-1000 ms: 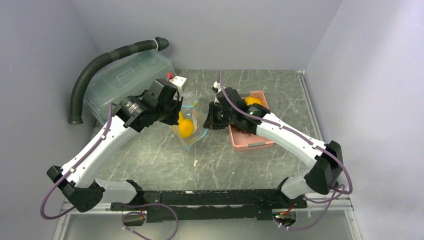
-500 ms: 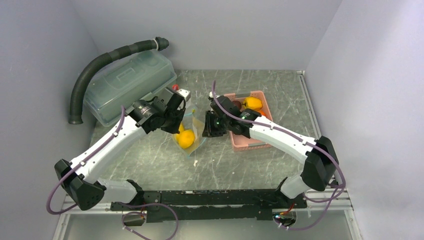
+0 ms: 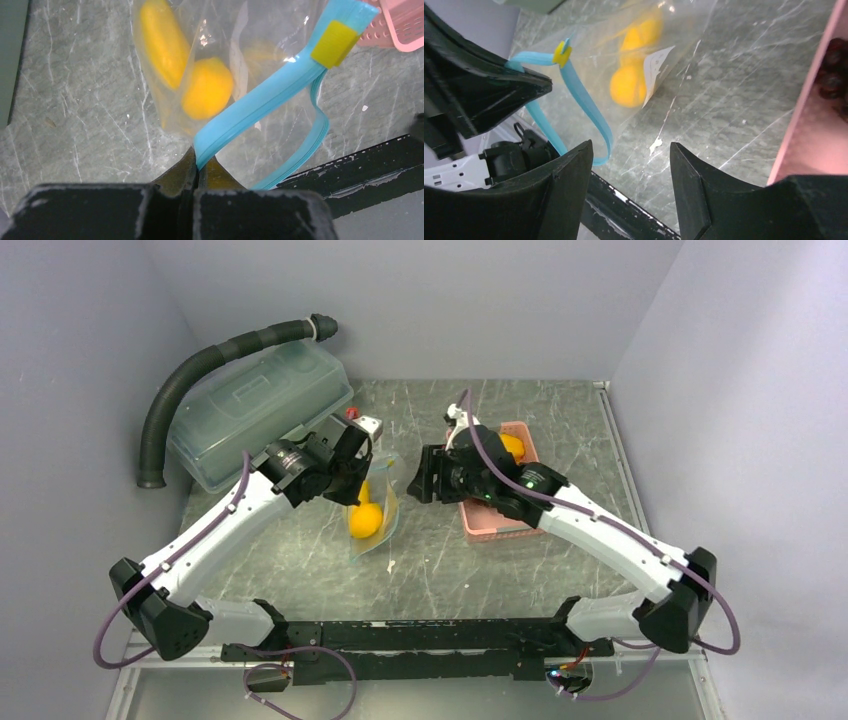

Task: Place the food in the zip-top bag and seal the zipper
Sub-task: Adjust the zipper food storage bag at the center of the board.

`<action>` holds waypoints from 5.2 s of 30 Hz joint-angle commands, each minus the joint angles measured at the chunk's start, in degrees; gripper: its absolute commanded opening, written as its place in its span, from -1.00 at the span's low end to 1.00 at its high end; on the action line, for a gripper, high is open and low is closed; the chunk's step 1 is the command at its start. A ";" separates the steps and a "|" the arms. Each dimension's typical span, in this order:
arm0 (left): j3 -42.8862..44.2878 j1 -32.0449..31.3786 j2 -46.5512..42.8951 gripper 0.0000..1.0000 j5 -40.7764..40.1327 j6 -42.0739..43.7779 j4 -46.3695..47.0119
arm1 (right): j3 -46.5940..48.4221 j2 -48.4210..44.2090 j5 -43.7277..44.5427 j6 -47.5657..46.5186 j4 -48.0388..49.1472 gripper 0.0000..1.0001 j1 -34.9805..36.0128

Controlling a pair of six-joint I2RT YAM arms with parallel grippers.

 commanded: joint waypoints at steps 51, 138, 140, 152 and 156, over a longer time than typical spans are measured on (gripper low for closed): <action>-7.50 6.20 -0.36 -1.00 8.97 7.23 15.33 | 3.27 -1.08 -7.38 -4.58 6.71 0.48 -10.12; -31.29 -8.27 -18.84 -0.42 -19.98 -7.01 35.40 | 13.14 16.25 13.81 7.09 1.19 -1.00 8.51; -31.82 -8.60 -18.84 -0.44 -20.30 -6.80 35.99 | 13.15 16.33 13.81 7.06 1.15 -1.00 8.51; -32.04 -10.35 -19.46 -0.74 -23.23 -6.43 35.30 | 12.47 16.69 13.20 7.50 1.49 -1.00 8.51; -28.88 -11.15 -18.84 -1.00 -25.78 -7.24 31.22 | 12.36 16.60 13.68 7.46 1.05 -1.00 8.38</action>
